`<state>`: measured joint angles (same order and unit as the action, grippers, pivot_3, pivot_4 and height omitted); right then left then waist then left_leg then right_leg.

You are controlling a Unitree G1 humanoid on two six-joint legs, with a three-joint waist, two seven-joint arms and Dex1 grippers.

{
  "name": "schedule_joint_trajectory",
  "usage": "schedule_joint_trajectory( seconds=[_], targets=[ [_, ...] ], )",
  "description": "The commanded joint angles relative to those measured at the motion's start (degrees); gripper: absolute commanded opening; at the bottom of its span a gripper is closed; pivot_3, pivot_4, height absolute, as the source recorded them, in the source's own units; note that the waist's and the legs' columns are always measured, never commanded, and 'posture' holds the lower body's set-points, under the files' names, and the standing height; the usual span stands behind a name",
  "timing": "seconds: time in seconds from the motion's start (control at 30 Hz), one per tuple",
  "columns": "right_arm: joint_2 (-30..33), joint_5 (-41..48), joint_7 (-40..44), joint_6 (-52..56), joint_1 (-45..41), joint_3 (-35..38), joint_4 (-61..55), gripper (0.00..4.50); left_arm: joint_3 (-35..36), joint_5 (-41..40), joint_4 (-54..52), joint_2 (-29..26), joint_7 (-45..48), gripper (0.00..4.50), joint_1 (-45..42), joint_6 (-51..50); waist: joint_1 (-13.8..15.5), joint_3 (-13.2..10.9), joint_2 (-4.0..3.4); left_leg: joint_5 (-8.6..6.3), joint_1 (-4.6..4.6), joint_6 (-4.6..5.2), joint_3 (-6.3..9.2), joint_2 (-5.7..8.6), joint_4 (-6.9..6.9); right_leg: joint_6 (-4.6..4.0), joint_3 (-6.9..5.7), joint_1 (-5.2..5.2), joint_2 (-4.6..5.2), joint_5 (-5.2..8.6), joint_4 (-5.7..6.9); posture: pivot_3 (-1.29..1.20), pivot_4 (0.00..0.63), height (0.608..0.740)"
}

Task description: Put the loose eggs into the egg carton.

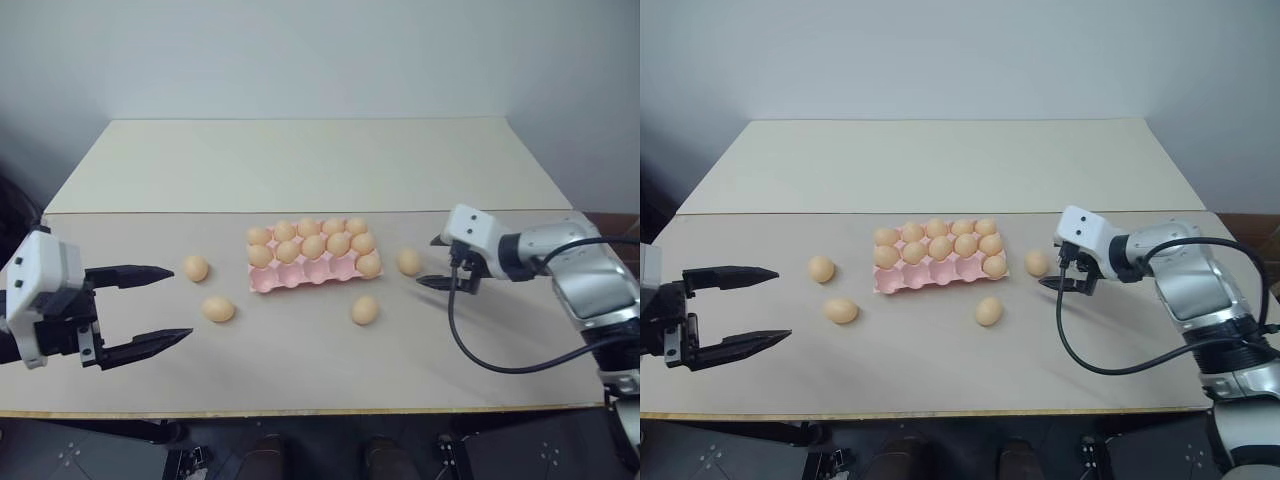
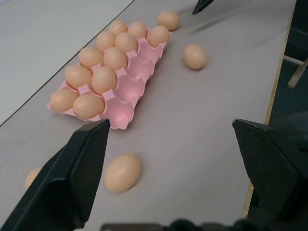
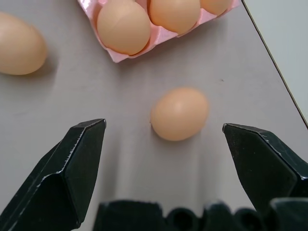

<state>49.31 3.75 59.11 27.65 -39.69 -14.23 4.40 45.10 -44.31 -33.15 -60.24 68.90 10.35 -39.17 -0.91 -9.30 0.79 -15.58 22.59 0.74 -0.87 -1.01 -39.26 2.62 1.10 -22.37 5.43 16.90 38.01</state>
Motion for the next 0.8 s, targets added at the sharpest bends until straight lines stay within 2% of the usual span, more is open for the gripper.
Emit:
schedule_joint_trajectory(
  seconds=[0.03, 0.43, 0.53, 0.67, 0.7, 0.8],
  targets=[
    [-2.93, -2.48, -2.72, -1.98, -2.77, -0.04, 2.56, 4.5, 0.15, 0.38, -0.18, 0.1, 0.26, 4.39, -0.05, 1.91, -0.02, 0.0, 0.0, 0.0, -0.01, 0.0, 0.0, -0.01, 0.0, 0.0, 0.0, 0.01, -0.01, 0.0, 0.0, 0.0, 0.15, 0.74],
    [-9.88, -7.13, -5.47, -5.54, -5.08, -0.83, 13.43, 4.5, 0.47, 1.66, 1.02, 0.68, 1.89, 4.39, 1.46, 4.3, -0.07, 0.0, 0.0, 0.01, 0.0, -0.01, 0.0, 0.01, 0.0, 0.0, -0.02, 0.0, 0.0, 0.0, 0.0, 0.0, 0.15, 0.74],
    [-10.25, -6.45, -4.63, -5.49, -4.74, 0.02, 13.79, 3.9, 0.58, 1.85, 1.14, 0.85, 2.02, 4.5, 1.84, 4.76, -0.11, 0.0, 0.0, 0.01, 0.0, -0.01, 0.0, 0.01, 0.0, 0.0, -0.01, 0.0, 0.0, 0.0, 0.0, 0.0, 0.15, 0.74],
    [-10.48, -6.83, -4.97, -4.92, -4.96, 0.25, 13.97, 2.58, 0.4, 1.87, 1.31, 0.82, 1.89, 4.5, 1.95, 5.13, -0.14, 0.0, 0.0, 0.01, 0.0, -0.01, 0.0, 0.0, 0.0, 0.0, -0.01, 0.0, -0.01, 0.0, 0.01, 0.0, 0.15, 0.74],
    [-10.52, -6.8, -4.99, -4.73, -4.95, 0.33, 13.66, 2.41, 0.3, 1.93, 1.53, 0.73, 1.95, 4.5, 1.84, 5.25, -0.14, 0.0, 0.0, 0.01, 0.0, -0.01, 0.0, 0.0, 0.0, 0.0, -0.01, 0.0, -0.01, 0.0, 0.0, 0.0, 0.15, 0.74],
    [-9.79, -6.88, -4.59, -4.41, -4.37, 0.35, 11.42, 2.41, 0.15, 2.14, 1.93, 0.64, 2.05, 4.5, 1.71, 5.54, -0.15, 0.0, 0.0, 0.01, 0.0, -0.01, 0.0, 0.0, 0.0, -0.01, -0.02, -0.01, -0.01, 0.0, 0.0, 0.0, 0.15, 0.74]
  ],
)
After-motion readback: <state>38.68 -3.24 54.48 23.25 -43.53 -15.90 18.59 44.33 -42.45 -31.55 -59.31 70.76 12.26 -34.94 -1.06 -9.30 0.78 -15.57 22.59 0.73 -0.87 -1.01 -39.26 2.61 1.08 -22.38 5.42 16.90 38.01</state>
